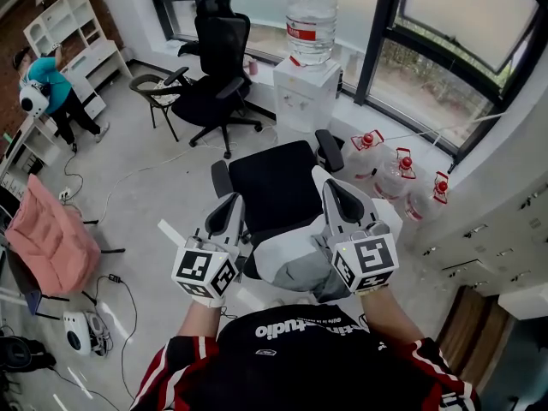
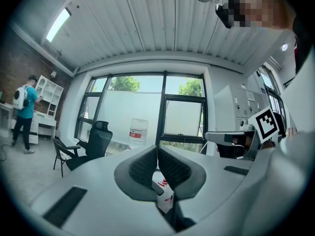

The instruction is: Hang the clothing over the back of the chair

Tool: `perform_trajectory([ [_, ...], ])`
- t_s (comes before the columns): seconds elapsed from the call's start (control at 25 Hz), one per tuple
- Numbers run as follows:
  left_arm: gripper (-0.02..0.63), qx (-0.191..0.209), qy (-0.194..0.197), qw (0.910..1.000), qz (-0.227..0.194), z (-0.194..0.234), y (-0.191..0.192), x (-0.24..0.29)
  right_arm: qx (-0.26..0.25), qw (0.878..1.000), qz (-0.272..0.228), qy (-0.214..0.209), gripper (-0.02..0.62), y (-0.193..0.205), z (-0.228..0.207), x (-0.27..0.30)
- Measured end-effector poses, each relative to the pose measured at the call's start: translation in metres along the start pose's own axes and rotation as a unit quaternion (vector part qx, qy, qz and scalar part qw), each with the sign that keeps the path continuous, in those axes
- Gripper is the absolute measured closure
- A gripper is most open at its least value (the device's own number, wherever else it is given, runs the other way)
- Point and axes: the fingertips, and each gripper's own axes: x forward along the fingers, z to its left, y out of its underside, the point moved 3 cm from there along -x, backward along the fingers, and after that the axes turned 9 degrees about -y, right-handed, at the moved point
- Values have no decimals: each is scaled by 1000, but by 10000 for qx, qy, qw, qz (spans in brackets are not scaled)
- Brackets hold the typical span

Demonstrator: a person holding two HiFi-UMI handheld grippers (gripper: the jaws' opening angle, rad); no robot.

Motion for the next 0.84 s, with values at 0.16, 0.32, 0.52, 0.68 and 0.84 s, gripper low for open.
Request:
perform_trajectory([
  [0.16,580,19,-22,10000,-11,1,0,-1,22,10000,-12,8,594,0,-1,0],
  [0.32,580,-6,-53,10000,28,4,2,-2,39,10000,-4,-10,594,1,-2,2],
  [0.52,580,25,-106,9999,38,8,2,-4,29,10000,28,-56,594,2,1,6],
  [0.68,580,68,-122,9999,28,9,1,-6,42,10000,45,-75,594,3,3,7],
  [0.84,580,58,-128,9999,17,11,-2,-9,17,9999,66,-89,594,1,6,7],
])
